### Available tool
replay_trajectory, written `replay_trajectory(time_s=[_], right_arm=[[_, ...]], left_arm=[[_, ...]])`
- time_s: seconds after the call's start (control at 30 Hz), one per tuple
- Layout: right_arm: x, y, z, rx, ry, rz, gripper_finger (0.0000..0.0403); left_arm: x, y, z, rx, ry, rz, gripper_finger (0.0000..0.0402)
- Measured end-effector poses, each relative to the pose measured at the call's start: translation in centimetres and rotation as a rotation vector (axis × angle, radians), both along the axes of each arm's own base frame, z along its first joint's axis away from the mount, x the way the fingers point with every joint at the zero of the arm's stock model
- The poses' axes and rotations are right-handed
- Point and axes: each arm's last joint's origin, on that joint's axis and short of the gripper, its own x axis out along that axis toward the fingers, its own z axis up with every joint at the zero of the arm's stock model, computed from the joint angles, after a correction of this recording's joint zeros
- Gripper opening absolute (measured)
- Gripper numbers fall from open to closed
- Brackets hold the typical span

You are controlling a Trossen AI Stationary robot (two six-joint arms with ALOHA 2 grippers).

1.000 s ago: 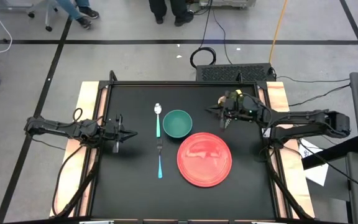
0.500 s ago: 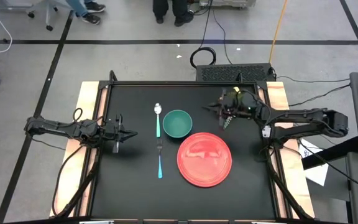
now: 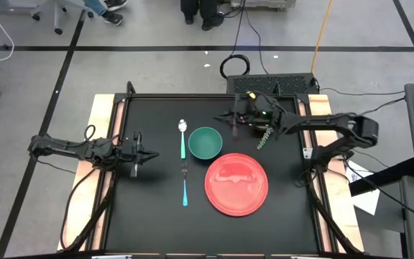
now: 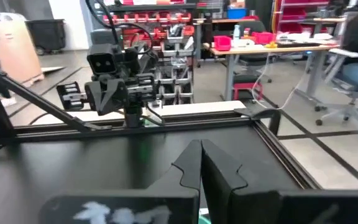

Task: Set table place
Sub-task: Put the green bowl on the orange plate

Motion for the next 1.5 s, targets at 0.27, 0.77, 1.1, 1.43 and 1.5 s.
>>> replay_trajectory(time_s=[0.27, 0.77, 1.1, 1.43, 1.5], right_arm=[[2.9, -1.7, -2.1, 0.063, 0.060, 0.051, 0.0000], [3.4, -2.1, -2.5, 0.082, 0.053, 0.046, 0.0000], [4.9, -2.7, 1.0, 0.088, 0.161, 0.049, 0.0000], [5.3, -4.4, 2.6, 0.191, 0.292, 0.100, 0.0000], [5.9, -4.7, 2.4, 0.214, 0.321, 0.118, 0.0000]], left_arm=[[0.0, 0.0, 0.0, 0.001, 0.000, 0.000, 0.0010], [0.0, 0.0, 0.0, 0.002, -0.001, 0.005, 0.0010], [0.0, 0.0, 0.0, 0.007, 0.000, 0.007, 0.0010], [0.0, 0.0, 0.0, 0.006, 0.000, 0.007, 0.0010], [0.0, 0.0, 0.0, 0.006, -0.001, 0.007, 0.0010]])
